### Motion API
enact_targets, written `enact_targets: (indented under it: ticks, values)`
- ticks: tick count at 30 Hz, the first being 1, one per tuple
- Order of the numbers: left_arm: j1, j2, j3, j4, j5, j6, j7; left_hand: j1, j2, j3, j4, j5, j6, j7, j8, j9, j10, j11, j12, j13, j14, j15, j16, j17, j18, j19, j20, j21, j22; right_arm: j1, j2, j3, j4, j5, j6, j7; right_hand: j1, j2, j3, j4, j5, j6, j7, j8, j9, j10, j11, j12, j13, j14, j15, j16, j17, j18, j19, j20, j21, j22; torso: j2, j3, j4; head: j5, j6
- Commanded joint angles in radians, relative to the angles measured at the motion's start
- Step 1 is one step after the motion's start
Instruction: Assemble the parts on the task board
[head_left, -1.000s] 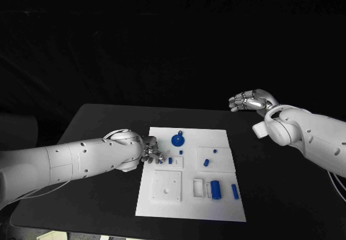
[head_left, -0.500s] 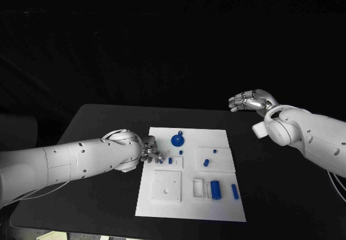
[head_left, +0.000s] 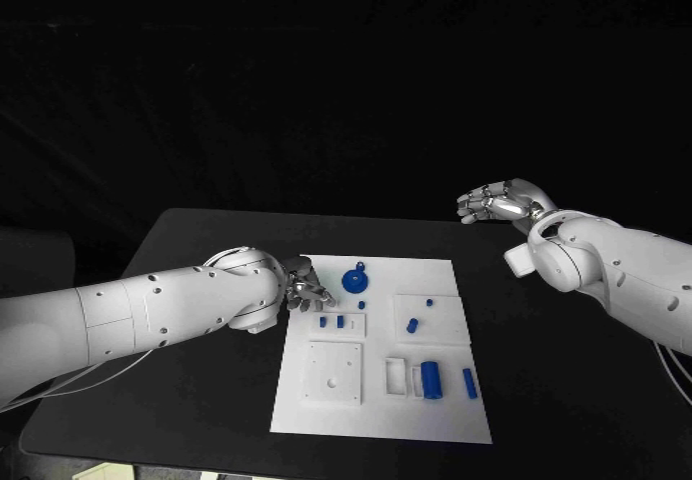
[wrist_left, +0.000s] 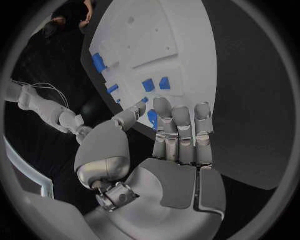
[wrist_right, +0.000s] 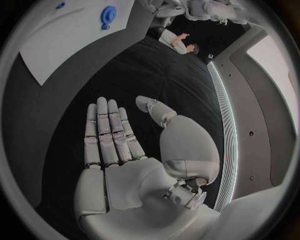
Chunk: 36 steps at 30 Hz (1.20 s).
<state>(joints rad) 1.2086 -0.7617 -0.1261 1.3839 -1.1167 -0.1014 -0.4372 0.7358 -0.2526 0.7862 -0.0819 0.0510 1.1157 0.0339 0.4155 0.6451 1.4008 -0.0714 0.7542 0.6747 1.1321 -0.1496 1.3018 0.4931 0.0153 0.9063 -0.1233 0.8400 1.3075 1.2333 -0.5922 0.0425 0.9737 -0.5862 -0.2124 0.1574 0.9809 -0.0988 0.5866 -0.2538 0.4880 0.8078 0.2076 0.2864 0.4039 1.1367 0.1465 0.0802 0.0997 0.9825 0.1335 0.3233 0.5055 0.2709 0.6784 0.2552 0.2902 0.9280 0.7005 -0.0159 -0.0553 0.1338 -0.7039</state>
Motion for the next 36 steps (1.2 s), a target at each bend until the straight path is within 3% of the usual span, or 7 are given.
enact_targets:
  ticks: [1,7,11,17,26,31,36]
  values:
    - [0.014,0.005,0.002,-0.001,0.076,-0.08,0.08,0.004,-0.007,-0.005,0.002,-0.003,-0.029,0.009,-0.004,0.001,-0.04,0.007,-0.015,-0.006,-0.03,0.001,-0.018,-0.01,-0.015,-0.013,-0.107,-0.012,0.019,0.0,0.002,0.0,-0.001,-0.007,0.009,0.006,0.003,-0.001,-0.002,0.002,0.004,-0.004,0.002,0.003,-0.002,0.006,0.004,-0.005,-0.001,-0.005,0.001,-0.005,0.002,-0.009,-0.006,-0.002,-0.004,0.001,0.0,0.0,0.0001,-0.002,0.005]
    - [0.017,0.028,0.002,-0.017,0.072,-0.173,0.225,0.114,0.026,0.017,-0.066,-0.003,-0.189,0.081,-0.033,-0.017,-0.247,0.085,-0.197,-0.108,-0.208,0.12,-0.182,-0.092,-0.015,-0.183,-0.006,-0.106,0.005,0.0,0.0,0.0,-0.004,-0.007,0.009,0.006,0.003,-0.001,-0.002,0.002,0.004,-0.004,0.003,0.003,-0.002,0.006,0.004,-0.005,-0.001,-0.005,0.001,-0.006,0.002,-0.009,-0.006,-0.002,-0.004,0.001,0.0,0.0001,-0.0014,-0.008,0.012]
    - [0.017,0.06,0.0,-0.04,-0.006,-0.244,0.388,0.292,0.065,-0.028,-0.166,0.002,-0.236,0.104,-0.042,-0.035,-0.302,0.131,-0.303,-0.182,-0.236,0.165,-0.239,-0.121,-0.015,-0.224,0.038,-0.128,0.01,0.0,0.0,0.0,-0.009,-0.007,0.009,0.006,0.003,-0.001,-0.002,0.002,0.004,-0.004,0.003,0.003,-0.002,0.006,0.004,-0.005,-0.001,-0.005,0.001,-0.006,0.002,-0.009,-0.006,-0.003,-0.004,0.001,0.0,0.0003,-0.0006,-0.013,0.02]
    - [0.016,0.109,-0.012,-0.082,-0.11,-0.247,0.491,0.405,0.057,-0.077,-0.182,0.0,-0.235,0.098,-0.059,-0.07,-0.297,0.154,-0.426,-0.271,-0.206,0.163,-0.252,-0.127,-0.007,-0.202,0.039,-0.145,0.006,-0.001,0.004,0.0,-0.011,-0.011,0.008,0.008,0.003,-0.001,-0.002,0.002,0.004,-0.005,0.003,0.003,-0.002,0.006,0.004,-0.005,-0.001,-0.005,0.001,-0.005,0.002,-0.009,-0.006,-0.002,-0.004,0.001,0.0,-0.0004,-0.0017,-0.016,0.026]
    - [0.015,0.175,-0.047,-0.168,-0.259,-0.226,0.52,0.416,0.04,-0.121,-0.173,-0.002,-0.269,0.098,-0.089,-0.094,-0.345,0.178,-0.536,-0.34,-0.186,0.159,-0.251,-0.125,-0.005,-0.182,0.036,-0.155,0.005,-0.002,0.007,0.0,-0.012,-0.016,0.008,0.009,0.004,0.0,-0.001,0.001,0.005,-0.005,0.003,0.003,-0.002,0.006,0.003,-0.005,-0.001,-0.005,0.001,-0.005,0.002,-0.009,-0.006,-0.003,-0.004,0.001,0.001,-0.0006,-0.002,-0.019,0.029]
    - [0.015,0.184,-0.048,-0.178,-0.32,-0.162,0.539,0.444,0.058,-0.129,-0.182,-0.002,-0.268,0.088,-0.093,-0.101,-0.339,0.179,-0.567,-0.362,-0.159,0.152,-0.234,-0.117,0.0,-0.158,0.029,-0.15,0.008,-0.003,0.007,0.0,-0.009,-0.016,0.011,0.009,0.006,0.001,0.0,0.0,0.005,-0.005,0.003,0.004,-0.003,0.006,0.003,-0.005,-0.001,-0.004,0.001,-0.005,0.002,-0.009,-0.005,-0.003,-0.004,0.002,0.003,-0.0019,-0.003,-0.024,0.032]
    - [0.014,0.2,-0.049,-0.202,-0.366,-0.136,0.549,0.421,0.041,-0.155,-0.18,-0.002,-0.269,0.083,-0.095,-0.104,-0.334,0.179,-0.579,-0.37,-0.155,0.152,-0.232,-0.115,-0.002,-0.156,0.03,-0.152,0.009,-0.004,0.009,0.0,-0.008,-0.016,0.011,0.009,0.007,0.002,0.001,0.0,0.004,-0.005,0.003,0.004,-0.003,0.006,0.003,-0.005,-0.001,-0.004,0.001,-0.005,0.002,-0.009,-0.005,-0.003,-0.004,0.002,0.003,-0.001,-0.0039,-0.022,0.033]
